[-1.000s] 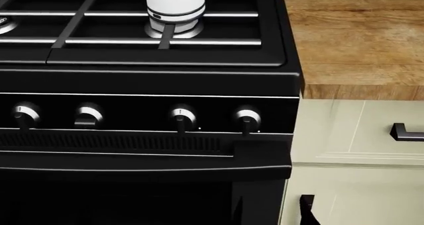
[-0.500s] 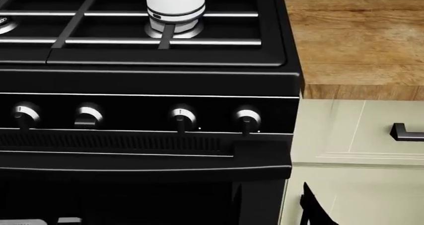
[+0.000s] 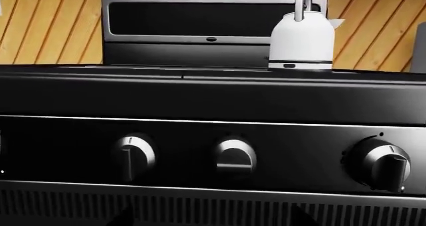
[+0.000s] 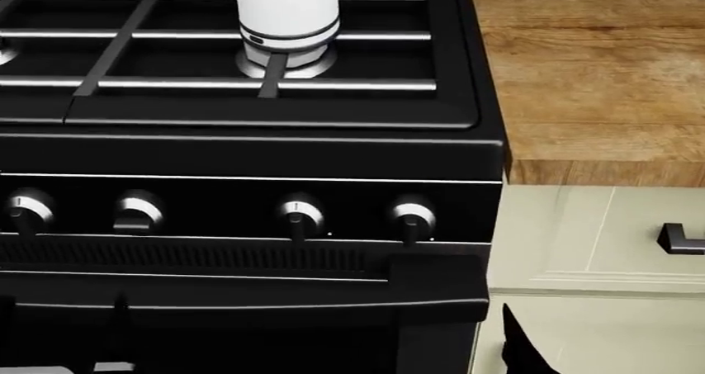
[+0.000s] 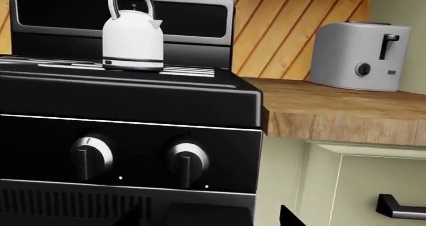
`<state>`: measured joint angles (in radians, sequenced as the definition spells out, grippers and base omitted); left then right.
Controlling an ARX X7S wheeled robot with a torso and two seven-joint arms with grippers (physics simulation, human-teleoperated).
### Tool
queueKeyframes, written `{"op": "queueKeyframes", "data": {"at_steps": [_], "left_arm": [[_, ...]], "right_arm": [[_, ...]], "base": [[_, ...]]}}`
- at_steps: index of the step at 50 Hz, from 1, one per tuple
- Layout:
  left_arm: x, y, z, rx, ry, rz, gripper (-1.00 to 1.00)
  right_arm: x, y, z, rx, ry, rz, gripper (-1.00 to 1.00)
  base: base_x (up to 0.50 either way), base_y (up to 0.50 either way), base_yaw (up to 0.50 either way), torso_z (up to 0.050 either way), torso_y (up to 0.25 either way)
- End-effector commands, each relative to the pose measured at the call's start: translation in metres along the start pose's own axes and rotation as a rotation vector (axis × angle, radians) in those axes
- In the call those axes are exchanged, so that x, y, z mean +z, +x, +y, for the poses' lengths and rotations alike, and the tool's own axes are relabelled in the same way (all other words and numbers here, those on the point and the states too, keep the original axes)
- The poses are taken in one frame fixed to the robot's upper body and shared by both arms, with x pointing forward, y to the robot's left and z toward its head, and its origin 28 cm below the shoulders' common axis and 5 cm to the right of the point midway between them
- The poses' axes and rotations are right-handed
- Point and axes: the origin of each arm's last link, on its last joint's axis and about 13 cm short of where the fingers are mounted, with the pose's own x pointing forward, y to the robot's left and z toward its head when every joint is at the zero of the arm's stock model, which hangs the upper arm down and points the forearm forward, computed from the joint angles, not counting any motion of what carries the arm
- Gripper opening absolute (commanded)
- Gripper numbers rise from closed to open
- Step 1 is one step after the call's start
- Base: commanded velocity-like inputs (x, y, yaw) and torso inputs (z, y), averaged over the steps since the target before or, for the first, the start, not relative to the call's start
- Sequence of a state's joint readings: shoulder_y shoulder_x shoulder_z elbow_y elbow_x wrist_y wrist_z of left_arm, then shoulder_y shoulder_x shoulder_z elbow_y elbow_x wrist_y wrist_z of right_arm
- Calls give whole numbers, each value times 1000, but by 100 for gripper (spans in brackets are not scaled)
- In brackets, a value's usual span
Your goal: Turn off the front right burner of the stove.
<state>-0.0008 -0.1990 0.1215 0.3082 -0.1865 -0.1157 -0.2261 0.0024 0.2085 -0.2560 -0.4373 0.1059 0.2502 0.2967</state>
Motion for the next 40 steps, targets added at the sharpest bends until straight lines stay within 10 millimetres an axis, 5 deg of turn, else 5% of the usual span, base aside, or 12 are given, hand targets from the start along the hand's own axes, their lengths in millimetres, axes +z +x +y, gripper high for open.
{"op": "queueKeyframes", "data": {"at_steps": [1,40], "left_arm": [[2,-1,0,0,-3,0,100],[7,-4,2,-5,-14,-17,100]], "right_arm": [[0,0,0,1,0,-4,100],[3,-2,4,8,7,0,100]], "base": [[379,0,0,0,0],[37,0,0,0,0]]}}
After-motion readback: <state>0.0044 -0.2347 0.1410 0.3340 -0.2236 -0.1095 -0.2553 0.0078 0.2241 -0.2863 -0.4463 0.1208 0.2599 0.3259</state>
